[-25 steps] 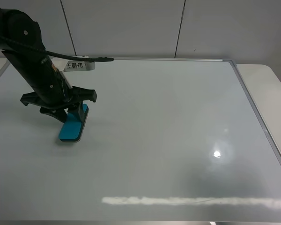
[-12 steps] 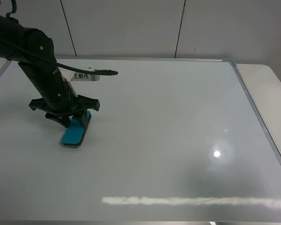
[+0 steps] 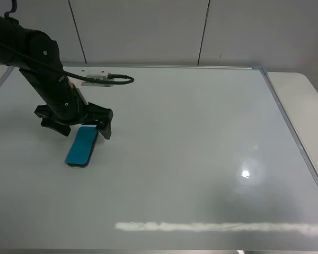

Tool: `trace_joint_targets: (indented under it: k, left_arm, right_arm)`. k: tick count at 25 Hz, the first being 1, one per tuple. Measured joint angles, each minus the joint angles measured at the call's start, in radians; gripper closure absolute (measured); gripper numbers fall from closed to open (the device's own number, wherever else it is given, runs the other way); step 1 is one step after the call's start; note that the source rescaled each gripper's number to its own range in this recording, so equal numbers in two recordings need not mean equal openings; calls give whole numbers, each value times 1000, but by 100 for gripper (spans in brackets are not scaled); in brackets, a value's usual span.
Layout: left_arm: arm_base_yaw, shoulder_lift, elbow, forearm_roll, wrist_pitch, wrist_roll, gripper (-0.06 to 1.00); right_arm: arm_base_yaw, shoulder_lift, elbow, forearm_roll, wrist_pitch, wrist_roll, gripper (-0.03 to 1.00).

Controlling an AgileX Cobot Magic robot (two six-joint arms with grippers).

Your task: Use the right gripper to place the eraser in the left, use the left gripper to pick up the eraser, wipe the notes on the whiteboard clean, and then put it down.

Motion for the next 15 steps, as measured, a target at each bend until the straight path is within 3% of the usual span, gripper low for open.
trace_joint_targets:
  k: [3, 9, 12, 13, 15]
  left_arm:
    - [14, -91, 0, 52, -10, 35, -5]
    - [85, -256, 0, 61, -5, 63, -5]
    - [164, -372, 11, 59, 3, 103, -5]
    - [235, -462, 48, 51, 3, 142, -5]
    - [297, -553, 99, 50, 4, 177, -5]
  right_arm:
    - [0, 0, 0, 0, 0, 0, -3]
    - [0, 0, 0, 0, 0, 0, -3]
    - [0, 0, 0, 0, 0, 0, -3]
    - [0, 0, 0, 0, 0, 0, -3]
    - [0, 0, 0, 0, 0, 0, -3]
